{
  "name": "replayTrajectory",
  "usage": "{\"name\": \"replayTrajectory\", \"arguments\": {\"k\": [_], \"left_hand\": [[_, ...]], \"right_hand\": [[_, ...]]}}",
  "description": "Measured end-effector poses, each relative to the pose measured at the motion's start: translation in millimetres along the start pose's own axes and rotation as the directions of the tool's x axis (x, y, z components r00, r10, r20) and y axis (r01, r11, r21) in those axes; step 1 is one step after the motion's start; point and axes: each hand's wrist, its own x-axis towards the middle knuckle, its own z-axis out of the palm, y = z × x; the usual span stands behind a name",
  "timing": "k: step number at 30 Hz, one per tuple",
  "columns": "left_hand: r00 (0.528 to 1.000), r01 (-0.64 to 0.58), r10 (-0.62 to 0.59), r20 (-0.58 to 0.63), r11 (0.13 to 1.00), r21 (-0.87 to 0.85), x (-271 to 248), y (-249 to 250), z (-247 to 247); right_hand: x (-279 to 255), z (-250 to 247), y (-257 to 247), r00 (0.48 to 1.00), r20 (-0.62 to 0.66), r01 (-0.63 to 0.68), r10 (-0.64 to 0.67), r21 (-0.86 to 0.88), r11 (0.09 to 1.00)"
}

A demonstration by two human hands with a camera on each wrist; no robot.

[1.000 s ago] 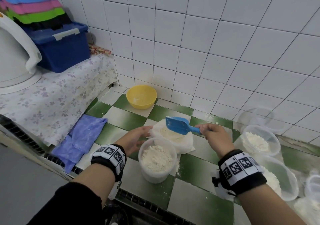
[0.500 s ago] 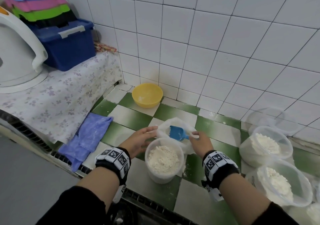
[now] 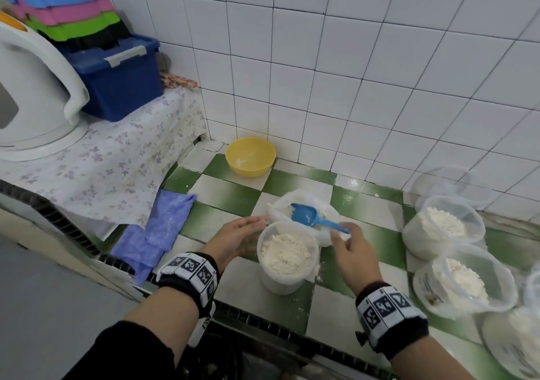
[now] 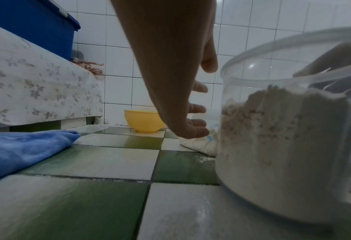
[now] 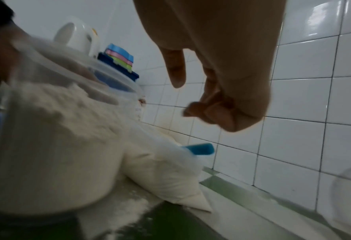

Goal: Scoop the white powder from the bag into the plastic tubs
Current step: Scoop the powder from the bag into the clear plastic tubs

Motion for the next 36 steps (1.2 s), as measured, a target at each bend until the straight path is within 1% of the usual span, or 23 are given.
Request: {"name": "replayTrajectory", "arguments": {"k": [2, 4, 5, 6, 7, 10, 12, 16, 17, 19, 22, 25, 27, 30, 36], "left_hand": [[1.0, -0.015, 0.014, 0.015, 0.999, 0.043, -5, 0, -3], [0.999, -0.025, 0.022, 0.033, 0.994, 0.108, -9, 0, -6], [0.999, -0.031, 0.025, 0.044, 0.989, 0.143, -11, 0, -6], [0.998, -0.039, 0.03, 0.055, 0.982, 0.185, -13, 1, -6], [0.997, -0.049, 0.036, 0.062, 0.973, 0.226, -15, 1, -4], [0.997, -0.068, 0.053, 0.055, 0.944, 0.323, -16, 1, 0], [0.995, -0.075, 0.052, 0.08, 0.946, 0.314, -17, 0, 8], [0.987, -0.117, 0.073, 0.145, 0.939, 0.323, -15, 7, 39], [0.983, -0.129, 0.079, 0.165, 0.938, 0.32, -14, 9, 50], [0.976, -0.138, 0.073, 0.207, 0.938, 0.319, -9, 11, 75], [0.969, -0.144, 0.062, 0.238, 0.928, 0.344, 0, 9, 110], [0.961, -0.165, 0.07, 0.269, 0.922, 0.351, 13, 4, 140], [0.964, -0.147, 0.062, 0.257, 0.934, 0.327, 24, 1, 160], [0.971, -0.118, 0.046, 0.233, 0.944, 0.307, 37, -5, 185], [0.982, -0.059, 0.013, 0.191, 0.97, 0.235, 54, -14, 210]], "right_hand": [[-22, 6, -8, 0.993, 0.107, -0.067, 0.054, 0.123, 0.99], [-38, 15, -13, 0.97, 0.217, -0.165, 0.109, 0.257, 0.952], [-43, 21, -13, 0.957, 0.267, -0.192, 0.115, 0.286, 0.939], [-46, 28, -13, 0.951, 0.291, -0.197, 0.109, 0.294, 0.935], [-48, 33, -13, 0.953, 0.287, -0.184, 0.098, 0.291, 0.939], [-48, 36, -10, 0.972, 0.222, -0.13, 0.073, 0.253, 0.959], [-52, 25, -8, 0.98, 0.187, -0.115, 0.069, 0.249, 0.962], [-60, -11, -2, 0.988, 0.122, -0.135, 0.094, 0.386, 0.912], [-62, -21, 1, 0.99, 0.096, -0.135, 0.105, 0.398, 0.907], [-62, -41, 10, 0.991, 0.034, -0.13, 0.126, 0.379, 0.916], [-58, -64, 25, 0.985, -0.034, -0.147, 0.167, 0.325, 0.934], [-44, -81, 41, 0.973, -0.112, -0.173, 0.202, 0.225, 0.959], [-30, -90, 53, 0.965, -0.13, -0.2, 0.226, 0.186, 0.962], [-16, -101, 64, 0.956, -0.13, -0.234, 0.261, 0.191, 0.953], [1, -108, 78, 0.938, -0.171, -0.276, 0.303, 0.164, 0.947]]}}
